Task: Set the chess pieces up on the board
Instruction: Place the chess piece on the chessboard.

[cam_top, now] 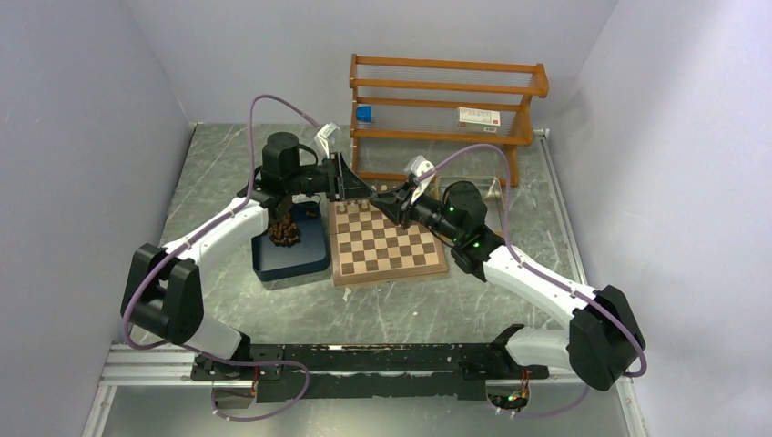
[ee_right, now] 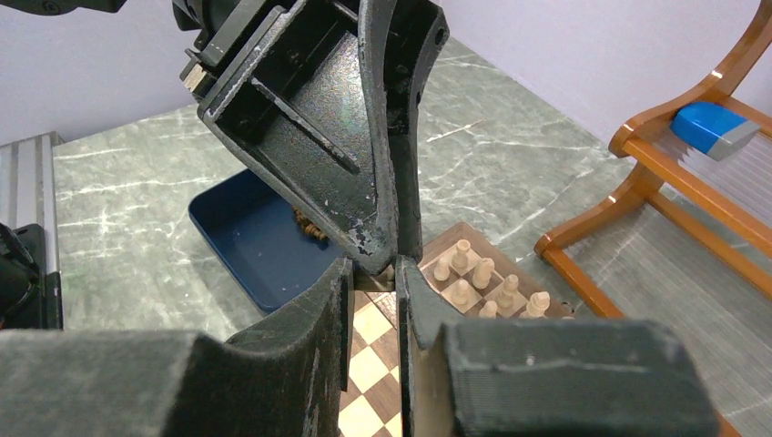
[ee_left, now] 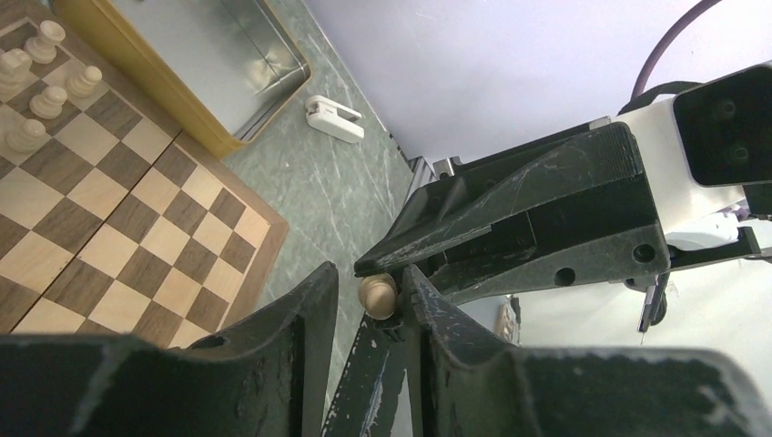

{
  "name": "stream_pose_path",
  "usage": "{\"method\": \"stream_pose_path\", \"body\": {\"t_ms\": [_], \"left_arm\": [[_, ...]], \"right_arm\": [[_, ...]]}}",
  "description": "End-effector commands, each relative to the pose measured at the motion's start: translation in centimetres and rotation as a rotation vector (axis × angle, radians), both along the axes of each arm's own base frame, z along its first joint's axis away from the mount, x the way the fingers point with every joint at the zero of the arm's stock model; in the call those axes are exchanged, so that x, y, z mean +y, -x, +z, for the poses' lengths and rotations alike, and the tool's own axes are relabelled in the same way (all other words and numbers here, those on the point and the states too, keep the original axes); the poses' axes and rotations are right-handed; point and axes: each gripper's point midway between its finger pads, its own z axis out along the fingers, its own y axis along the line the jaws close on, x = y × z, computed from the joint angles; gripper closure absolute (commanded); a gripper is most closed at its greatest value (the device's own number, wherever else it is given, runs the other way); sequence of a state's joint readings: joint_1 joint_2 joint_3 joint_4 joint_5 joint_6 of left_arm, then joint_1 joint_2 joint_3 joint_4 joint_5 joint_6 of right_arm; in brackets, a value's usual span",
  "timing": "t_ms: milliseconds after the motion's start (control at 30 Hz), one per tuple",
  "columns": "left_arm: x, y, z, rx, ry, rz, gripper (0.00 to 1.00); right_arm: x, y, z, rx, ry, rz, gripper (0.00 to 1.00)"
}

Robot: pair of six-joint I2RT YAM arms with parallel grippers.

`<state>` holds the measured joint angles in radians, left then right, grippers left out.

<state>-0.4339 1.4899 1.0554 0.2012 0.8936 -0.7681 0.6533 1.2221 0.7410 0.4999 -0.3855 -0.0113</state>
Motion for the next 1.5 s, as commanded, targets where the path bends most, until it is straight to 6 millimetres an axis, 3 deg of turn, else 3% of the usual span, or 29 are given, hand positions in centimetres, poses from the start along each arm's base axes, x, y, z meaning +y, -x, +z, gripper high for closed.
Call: {"method": "stream_pose_path", "body": {"t_ms": [0, 200, 367, 467, 833, 900, 1067, 1133, 1300, 1333, 1467], "left_arm": [[-0.3, 0.3, 0.5, -0.013, 0.009, -0.03, 0.64], [-0.3, 0.2, 0.6, -0.016, 0.0, -0.03, 0.75], [0.1, -0.2, 0.5, -0.036, -0.058, -0.008, 0.65], [0.2, -0.3, 0.7, -0.046, -0.07, 0.002, 0.65], [0.4, -0.9, 0.2, -0.07, -0.11, 0.018, 0.89], [0.7, -1.6, -0.2, -0.086, -0.156, 0.045, 0.9], [1.5, -3.7, -1.1, -0.171, -0.31, 0.147, 0.9], [1.3, -4.3, -1.5, -0.204, -0.369, 0.181, 0.9], [0.3, -6.1, -2.3, -0.298, -0.51, 0.279, 0.91], [0.1, -6.5, -2.4, -0.314, -0.533, 0.301, 0.9], [0.4, -8.4, -3.1, -0.347, -0.608, 0.409, 0.91]], "right_arm": [[0.4, -0.2, 0.9, -0.034, -0.014, -0.002, 0.84], [0.1, -0.5, 0.0, -0.023, 0.006, -0.025, 0.84], [-0.1, -0.8, -0.8, -0.018, 0.022, -0.042, 0.84], [-0.1, -0.9, -0.8, -0.019, 0.023, -0.049, 0.84], [0.0, -1.2, -1.4, -0.012, 0.042, -0.048, 0.83], [0.0, -1.3, -1.7, 0.0, 0.054, -0.053, 0.75], [-1.3, -1.6, -3.1, 0.069, 0.066, -0.135, 0.44], [-2.3, -1.9, -3.6, 0.09, 0.067, -0.19, 0.31], [-4.3, -2.0, -4.7, 0.193, 0.046, -0.304, 0.13], [-4.8, -2.1, -5.1, 0.22, 0.047, -0.333, 0.03], [-8.0, -3.5, -7.2, 0.324, 0.048, -0.49, 0.0]]}}
